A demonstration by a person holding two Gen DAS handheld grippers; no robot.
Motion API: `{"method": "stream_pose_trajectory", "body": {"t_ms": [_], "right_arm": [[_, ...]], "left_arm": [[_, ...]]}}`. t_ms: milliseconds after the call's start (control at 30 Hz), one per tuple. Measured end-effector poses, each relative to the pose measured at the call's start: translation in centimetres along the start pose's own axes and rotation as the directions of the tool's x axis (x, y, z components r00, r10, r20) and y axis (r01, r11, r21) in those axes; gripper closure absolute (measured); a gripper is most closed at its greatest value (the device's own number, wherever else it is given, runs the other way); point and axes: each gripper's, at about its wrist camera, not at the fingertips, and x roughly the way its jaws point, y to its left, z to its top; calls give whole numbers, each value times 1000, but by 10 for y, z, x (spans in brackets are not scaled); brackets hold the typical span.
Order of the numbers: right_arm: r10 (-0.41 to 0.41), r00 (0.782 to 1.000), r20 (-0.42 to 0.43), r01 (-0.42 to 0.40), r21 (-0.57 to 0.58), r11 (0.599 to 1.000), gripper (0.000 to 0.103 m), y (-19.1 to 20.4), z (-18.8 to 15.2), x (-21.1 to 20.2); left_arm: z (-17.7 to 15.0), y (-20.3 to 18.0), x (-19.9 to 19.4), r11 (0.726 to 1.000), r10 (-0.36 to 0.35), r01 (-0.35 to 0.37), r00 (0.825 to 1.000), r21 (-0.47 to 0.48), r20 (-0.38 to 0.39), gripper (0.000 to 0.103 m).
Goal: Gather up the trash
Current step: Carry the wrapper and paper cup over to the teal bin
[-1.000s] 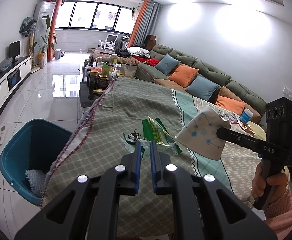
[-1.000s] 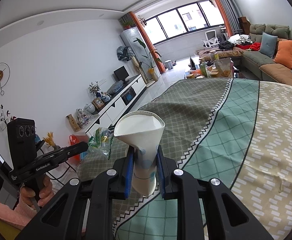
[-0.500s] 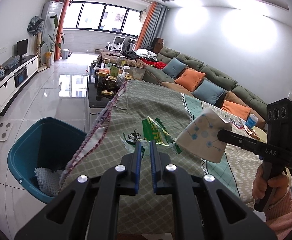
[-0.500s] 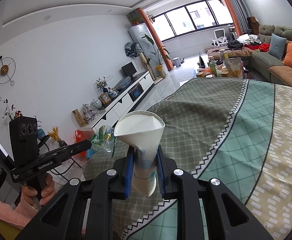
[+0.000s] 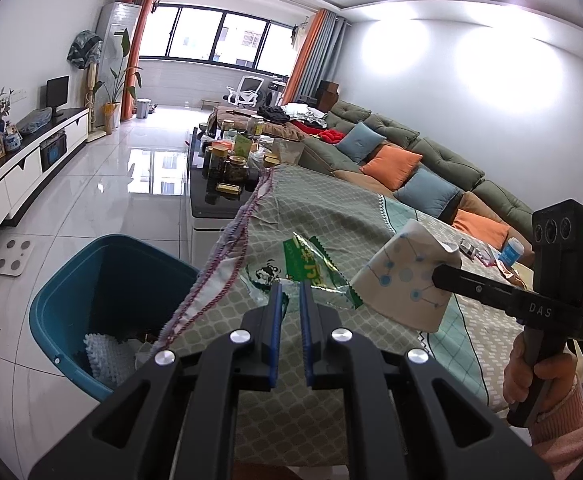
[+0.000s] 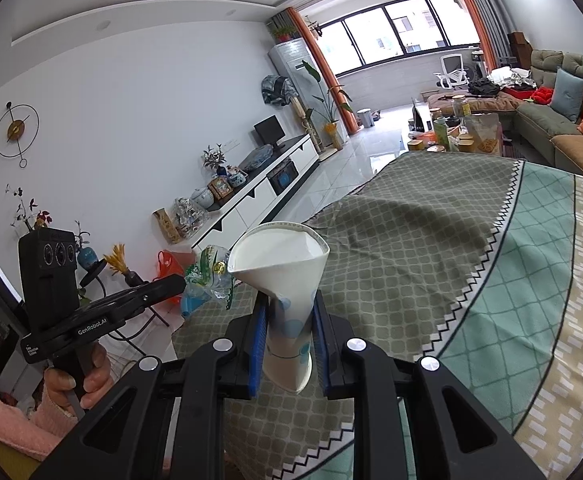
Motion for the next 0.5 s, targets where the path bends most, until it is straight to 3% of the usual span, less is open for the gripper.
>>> {"method": "stream_pose_trajectory", "body": {"t_ms": [500], "right_arm": [[27, 999, -18, -28, -37, 999, 82, 11, 9, 16]], "left_arm": [[3, 14, -9, 999, 34, -33, 999, -21, 20, 93]]}}
